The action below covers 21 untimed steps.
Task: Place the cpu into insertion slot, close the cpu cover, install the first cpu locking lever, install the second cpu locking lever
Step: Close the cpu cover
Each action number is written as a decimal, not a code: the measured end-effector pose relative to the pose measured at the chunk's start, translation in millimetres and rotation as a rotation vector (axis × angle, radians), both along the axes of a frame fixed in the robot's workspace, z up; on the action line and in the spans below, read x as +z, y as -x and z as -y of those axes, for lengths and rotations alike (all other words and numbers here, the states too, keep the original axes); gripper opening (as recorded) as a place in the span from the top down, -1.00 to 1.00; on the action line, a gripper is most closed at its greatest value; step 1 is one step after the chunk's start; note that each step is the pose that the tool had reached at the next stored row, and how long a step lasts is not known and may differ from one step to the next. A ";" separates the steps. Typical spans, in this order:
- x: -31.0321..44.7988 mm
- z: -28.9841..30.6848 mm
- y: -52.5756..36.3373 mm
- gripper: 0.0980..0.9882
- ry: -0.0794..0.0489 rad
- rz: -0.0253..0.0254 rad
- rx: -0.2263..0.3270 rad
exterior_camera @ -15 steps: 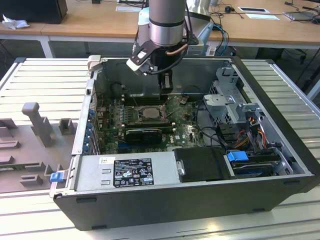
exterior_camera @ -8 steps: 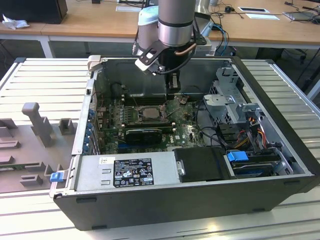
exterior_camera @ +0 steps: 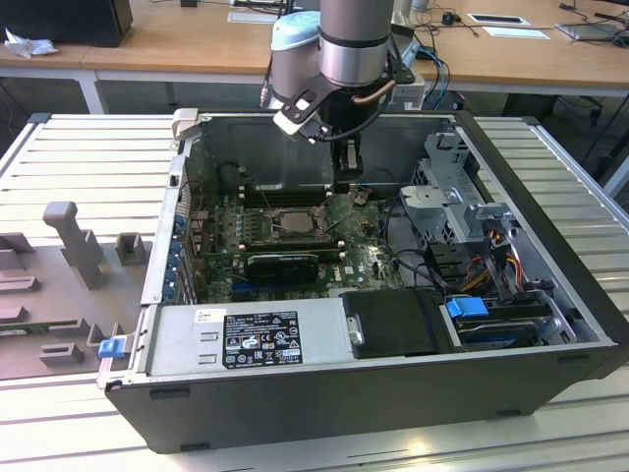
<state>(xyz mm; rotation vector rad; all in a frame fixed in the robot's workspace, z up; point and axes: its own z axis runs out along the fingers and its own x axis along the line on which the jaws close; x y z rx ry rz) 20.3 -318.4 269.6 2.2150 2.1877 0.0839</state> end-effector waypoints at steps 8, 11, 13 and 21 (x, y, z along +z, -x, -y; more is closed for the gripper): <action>-0.9 0.0 -26.3 0.98 0.000 -0.0043 0.000; -2.6 0.1 -33.1 0.98 0.000 -0.0055 0.000; -3.0 0.0 -35.7 0.98 0.000 -0.0058 0.000; -5.3 0.0 -46.8 0.98 0.000 -0.0058 0.000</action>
